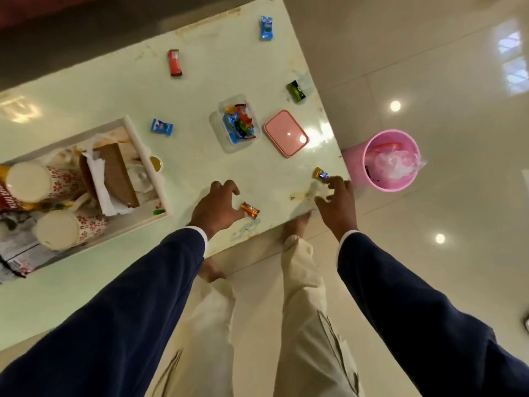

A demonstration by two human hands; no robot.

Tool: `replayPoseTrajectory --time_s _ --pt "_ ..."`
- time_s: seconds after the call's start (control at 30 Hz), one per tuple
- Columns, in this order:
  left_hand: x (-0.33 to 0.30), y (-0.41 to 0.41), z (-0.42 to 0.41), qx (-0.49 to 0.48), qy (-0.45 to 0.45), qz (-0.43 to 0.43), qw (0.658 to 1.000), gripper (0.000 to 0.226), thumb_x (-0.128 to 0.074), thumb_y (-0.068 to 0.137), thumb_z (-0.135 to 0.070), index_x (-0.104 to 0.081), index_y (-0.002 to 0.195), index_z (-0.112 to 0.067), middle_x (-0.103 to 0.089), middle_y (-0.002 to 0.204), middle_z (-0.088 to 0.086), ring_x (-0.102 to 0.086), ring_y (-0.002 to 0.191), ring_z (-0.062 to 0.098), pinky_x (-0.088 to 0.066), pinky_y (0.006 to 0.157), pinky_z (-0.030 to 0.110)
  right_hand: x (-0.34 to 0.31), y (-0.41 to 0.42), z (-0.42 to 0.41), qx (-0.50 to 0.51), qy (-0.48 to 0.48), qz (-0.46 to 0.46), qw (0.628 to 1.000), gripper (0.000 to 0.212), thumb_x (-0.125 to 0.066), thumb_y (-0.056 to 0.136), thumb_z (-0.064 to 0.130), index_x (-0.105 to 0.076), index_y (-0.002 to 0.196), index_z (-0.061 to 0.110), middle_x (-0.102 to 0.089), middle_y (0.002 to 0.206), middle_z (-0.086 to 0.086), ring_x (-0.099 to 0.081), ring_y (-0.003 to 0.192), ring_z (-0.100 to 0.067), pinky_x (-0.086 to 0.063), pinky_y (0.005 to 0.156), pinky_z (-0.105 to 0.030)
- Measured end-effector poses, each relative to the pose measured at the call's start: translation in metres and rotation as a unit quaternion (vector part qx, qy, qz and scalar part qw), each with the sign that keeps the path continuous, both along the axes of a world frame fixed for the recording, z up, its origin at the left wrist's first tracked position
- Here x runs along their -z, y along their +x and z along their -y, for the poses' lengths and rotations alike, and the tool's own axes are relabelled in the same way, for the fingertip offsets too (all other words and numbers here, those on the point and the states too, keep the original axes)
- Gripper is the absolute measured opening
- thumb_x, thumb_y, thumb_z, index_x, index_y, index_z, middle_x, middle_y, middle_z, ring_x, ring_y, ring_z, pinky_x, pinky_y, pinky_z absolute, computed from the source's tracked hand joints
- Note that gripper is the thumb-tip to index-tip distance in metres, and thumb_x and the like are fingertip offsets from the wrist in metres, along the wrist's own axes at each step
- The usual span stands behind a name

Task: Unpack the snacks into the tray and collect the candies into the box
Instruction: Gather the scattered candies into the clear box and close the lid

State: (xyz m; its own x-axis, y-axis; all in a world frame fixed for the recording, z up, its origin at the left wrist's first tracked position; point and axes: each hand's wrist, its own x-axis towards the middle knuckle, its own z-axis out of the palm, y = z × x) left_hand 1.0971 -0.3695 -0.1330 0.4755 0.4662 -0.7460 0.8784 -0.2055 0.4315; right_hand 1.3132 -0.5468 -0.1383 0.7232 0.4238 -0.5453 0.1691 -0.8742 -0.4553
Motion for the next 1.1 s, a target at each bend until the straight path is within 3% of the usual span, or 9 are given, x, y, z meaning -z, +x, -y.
replayPoseTrajectory --time_s 0.13,0.3,0.4,0.47,0.57,0.7,0.83,1.0,1.1 --pt "0.011 0.021 0.017 0.013 0.027 -0.002 1.0 0.062 -0.089 0.072 -0.029 -0.052 0.121 -0.024 -0.041 0.128 0.004 -0.06 0.102 0.024 -0.055 0.086 0.039 0.018 0.033 -0.023 -0.099 -0.034 0.013 0.994 0.055 -0.075 0.082 0.012 -0.052 0.131 0.019 -0.042 0.137 -0.012 -0.044 0.126 -0.035 -0.044 0.106 -0.046" --pt "0.025 0.052 0.035 0.276 0.14 -0.037 0.95 0.036 -0.07 0.088 -0.019 -0.05 0.118 -0.019 -0.046 0.121 0.006 -0.059 0.097 0.029 -0.053 0.071 0.042 0.028 0.054 -0.04 -0.335 -0.047 0.019 0.941 0.027 -0.06 0.091 0.006 -0.061 0.117 0.016 -0.049 0.118 -0.008 -0.051 0.11 -0.032 -0.052 0.081 -0.04" --pt "0.028 0.056 0.035 0.279 0.12 -0.022 0.953 0.023 -0.06 0.085 0.0 -0.054 0.102 -0.014 -0.051 0.108 0.007 -0.061 0.086 0.028 -0.049 0.066 0.039 0.031 0.066 -0.045 -0.41 -0.046 -0.032 0.91 0.024 -0.06 0.091 0.002 -0.068 0.11 0.013 -0.053 0.113 -0.008 -0.055 0.103 -0.029 -0.054 0.082 -0.038" --pt "0.028 0.055 0.032 0.187 0.089 -0.027 0.978 0.022 -0.06 0.084 0.005 -0.057 0.094 -0.014 -0.052 0.101 0.003 -0.063 0.084 0.024 -0.05 0.067 0.035 0.031 0.076 -0.05 -0.403 -0.036 -0.076 0.911 0.024 -0.065 0.085 0.001 -0.07 0.106 0.012 -0.054 0.105 -0.005 -0.058 0.097 -0.027 -0.048 0.077 -0.029" --pt "0.018 0.061 0.022 -0.087 0.038 0.025 0.995 0.014 -0.075 0.085 -0.004 -0.066 0.089 -0.015 -0.063 0.095 -0.002 -0.065 0.085 0.014 -0.052 0.076 0.029 0.025 0.088 -0.059 -0.316 -0.025 -0.166 0.934 0.019 -0.067 0.082 0.005 -0.071 0.096 0.017 -0.061 0.094 0.005 -0.063 0.091 -0.022 -0.048 0.075 -0.021" --pt "-0.006 0.078 -0.002 -0.384 0.073 0.148 0.908 0.014 -0.083 0.078 -0.012 -0.074 0.087 -0.018 -0.074 0.083 -0.011 -0.066 0.076 -0.001 -0.049 0.071 0.011 0.012 0.092 -0.084 -0.225 0.028 -0.241 0.944 0.008 -0.065 0.093 0.015 -0.068 0.095 0.022 -0.071 0.089 0.01 -0.069 0.08 -0.013 -0.058 0.072 -0.022" --pt "-0.019 0.092 -0.031 -0.467 0.129 0.211 0.849 0.012 -0.083 0.078 -0.017 -0.079 0.09 -0.018 -0.077 0.087 -0.009 -0.063 0.078 0.003 -0.05 0.076 0.015 -0.004 0.074 -0.13 -0.252 0.129 -0.193 0.939 0.005 -0.072 0.093 0.023 -0.069 0.094 0.027 -0.072 0.092 0.013 -0.064 0.083 0.0 -0.043 0.07 -0.001" --pt "-0.021 0.103 -0.065 -0.508 0.112 0.232 0.822 0.016 -0.081 0.081 -0.01 -0.078 0.097 -0.01 -0.078 0.093 0.003 -0.07 0.078 0.012 -0.054 0.072 0.021 -0.019 0.045 -0.194 -0.229 0.172 -0.162 0.944 0.01 -0.069 0.093 0.027 -0.072 0.1 0.021 -0.074 0.09 0.005 -0.071 0.081 -0.015 -0.059 0.075 -0.03" --pt "-0.02 0.102 -0.076 -0.473 0.119 0.232 0.842 0.015 -0.077 0.083 -0.005 -0.075 0.096 -0.012 -0.077 0.094 -0.001 -0.071 0.08 0.009 -0.054 0.071 0.016 -0.02 0.033 -0.217 -0.205 0.172 -0.163 0.95 0.01 -0.067 0.092 0.023 -0.071 0.101 0.021 -0.074 0.092 0.006 -0.07 0.077 -0.011 -0.058 0.07 -0.029"
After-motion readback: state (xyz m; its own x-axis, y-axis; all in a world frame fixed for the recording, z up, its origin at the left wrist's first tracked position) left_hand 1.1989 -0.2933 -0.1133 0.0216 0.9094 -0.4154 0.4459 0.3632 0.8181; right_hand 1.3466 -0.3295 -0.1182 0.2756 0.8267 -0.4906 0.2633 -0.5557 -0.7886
